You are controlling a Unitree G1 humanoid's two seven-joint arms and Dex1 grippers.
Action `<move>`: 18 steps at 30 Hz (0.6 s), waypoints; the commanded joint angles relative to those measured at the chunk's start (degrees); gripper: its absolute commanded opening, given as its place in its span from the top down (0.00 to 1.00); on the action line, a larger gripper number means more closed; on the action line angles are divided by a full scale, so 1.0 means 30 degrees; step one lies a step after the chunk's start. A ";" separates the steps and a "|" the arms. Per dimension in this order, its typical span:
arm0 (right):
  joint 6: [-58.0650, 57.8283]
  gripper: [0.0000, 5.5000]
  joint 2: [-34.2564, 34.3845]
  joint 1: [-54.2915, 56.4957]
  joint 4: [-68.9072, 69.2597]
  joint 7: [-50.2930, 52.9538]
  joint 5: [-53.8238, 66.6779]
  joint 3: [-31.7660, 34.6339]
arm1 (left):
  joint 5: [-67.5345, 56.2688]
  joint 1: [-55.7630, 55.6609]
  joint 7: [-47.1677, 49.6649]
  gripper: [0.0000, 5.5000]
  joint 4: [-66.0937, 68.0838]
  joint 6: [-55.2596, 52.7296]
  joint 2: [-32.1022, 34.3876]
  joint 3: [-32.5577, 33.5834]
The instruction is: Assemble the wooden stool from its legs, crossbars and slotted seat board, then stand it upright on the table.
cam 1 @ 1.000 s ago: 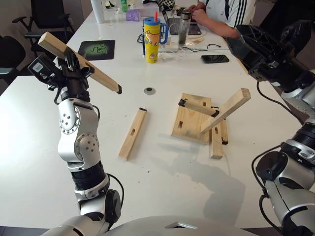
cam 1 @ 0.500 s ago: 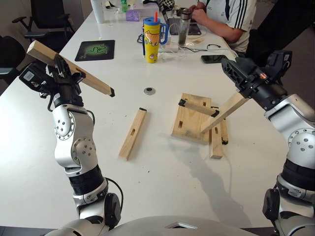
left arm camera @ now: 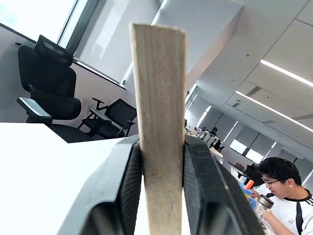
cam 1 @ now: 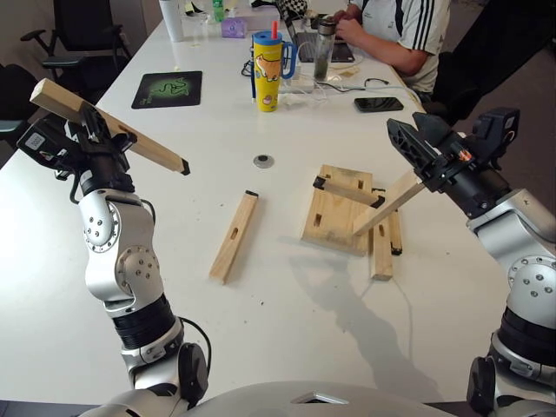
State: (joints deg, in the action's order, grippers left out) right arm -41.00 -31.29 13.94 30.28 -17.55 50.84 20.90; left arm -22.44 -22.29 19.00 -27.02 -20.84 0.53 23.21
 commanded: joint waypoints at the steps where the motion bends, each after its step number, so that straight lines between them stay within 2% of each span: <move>1: 0.1614 0.45 0.0403 -0.0719 -0.1519 -0.0193 -0.2801 -0.1602 | -0.0184 -0.0698 0.0026 0.81 0.0051 -0.0236 0.0201 -0.0259; 8: 0.5849 0.45 0.2432 0.0282 -0.4937 0.0031 -0.7012 -0.4214 | -0.0172 -0.1108 -0.0115 0.81 0.0682 -0.0377 -0.0333 -0.1292; 15: 0.9093 0.45 0.4741 0.3674 -0.8159 0.0296 -0.9996 -0.6498 | -0.0184 -0.1328 -0.0392 0.81 0.1034 -0.0513 -0.0348 -0.1706; 18: 0.9915 0.45 0.5541 0.4848 -0.9449 0.1047 -1.1026 -0.6494 | -0.0238 -0.1760 -0.0637 0.81 0.1526 -0.0561 -0.0238 -0.1812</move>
State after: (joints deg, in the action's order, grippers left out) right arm -10.92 -16.71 27.08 5.47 -16.06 19.68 1.98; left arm -22.54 -25.36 17.82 -23.53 -22.10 -0.70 18.25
